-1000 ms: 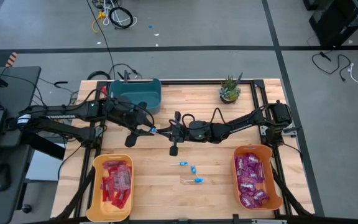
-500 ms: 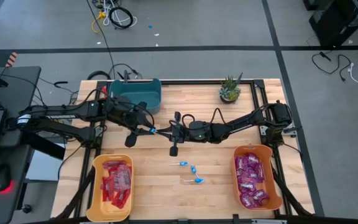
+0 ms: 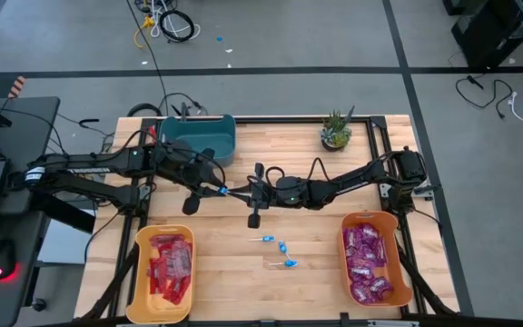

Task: Sort candy
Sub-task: Put the blue candy into the blue bin

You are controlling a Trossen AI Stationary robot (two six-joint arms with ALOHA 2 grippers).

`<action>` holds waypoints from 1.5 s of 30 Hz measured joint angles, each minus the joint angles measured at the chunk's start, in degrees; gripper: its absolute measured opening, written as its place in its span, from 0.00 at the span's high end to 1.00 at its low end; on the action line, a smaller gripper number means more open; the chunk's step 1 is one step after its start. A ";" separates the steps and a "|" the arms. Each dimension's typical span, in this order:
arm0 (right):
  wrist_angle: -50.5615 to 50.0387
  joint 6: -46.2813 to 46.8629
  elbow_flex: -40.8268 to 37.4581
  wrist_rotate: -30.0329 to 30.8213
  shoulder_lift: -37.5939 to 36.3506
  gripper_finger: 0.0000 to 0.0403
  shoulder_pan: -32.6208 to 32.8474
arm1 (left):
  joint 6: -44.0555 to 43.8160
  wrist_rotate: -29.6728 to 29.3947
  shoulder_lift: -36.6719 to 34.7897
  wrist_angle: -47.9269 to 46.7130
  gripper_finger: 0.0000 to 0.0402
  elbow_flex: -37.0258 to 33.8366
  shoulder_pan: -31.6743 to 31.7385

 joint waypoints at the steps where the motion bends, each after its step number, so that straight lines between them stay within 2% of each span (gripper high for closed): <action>1: 0.00 0.17 0.00 0.00 0.00 0.95 0.00 | 0.01 0.00 0.00 0.00 0.77 0.00 0.00; 11: 0.05 1.58 0.00 0.00 0.00 0.80 -0.02 | 0.00 0.00 0.00 0.02 0.77 0.00 0.04; 16: 0.05 1.58 0.00 0.00 0.00 0.76 -0.02 | 0.00 -0.02 0.00 0.02 0.77 0.00 0.13; 22: 0.05 1.58 0.00 0.00 0.00 0.74 0.00 | 0.00 -0.06 -0.04 0.02 0.77 0.01 0.15; 30: 0.03 1.58 0.00 0.00 0.00 0.74 0.00 | 0.00 -3.10 -0.54 -0.87 0.77 0.02 0.17; 35: -0.02 1.58 0.00 1.76 0.00 0.73 0.04 | 0.00 -3.43 -2.18 -1.21 0.77 0.02 0.17; 45: 0.05 1.49 0.00 4.09 0.00 0.72 0.04 | -0.02 -8.15 -6.20 -4.19 0.77 0.02 0.17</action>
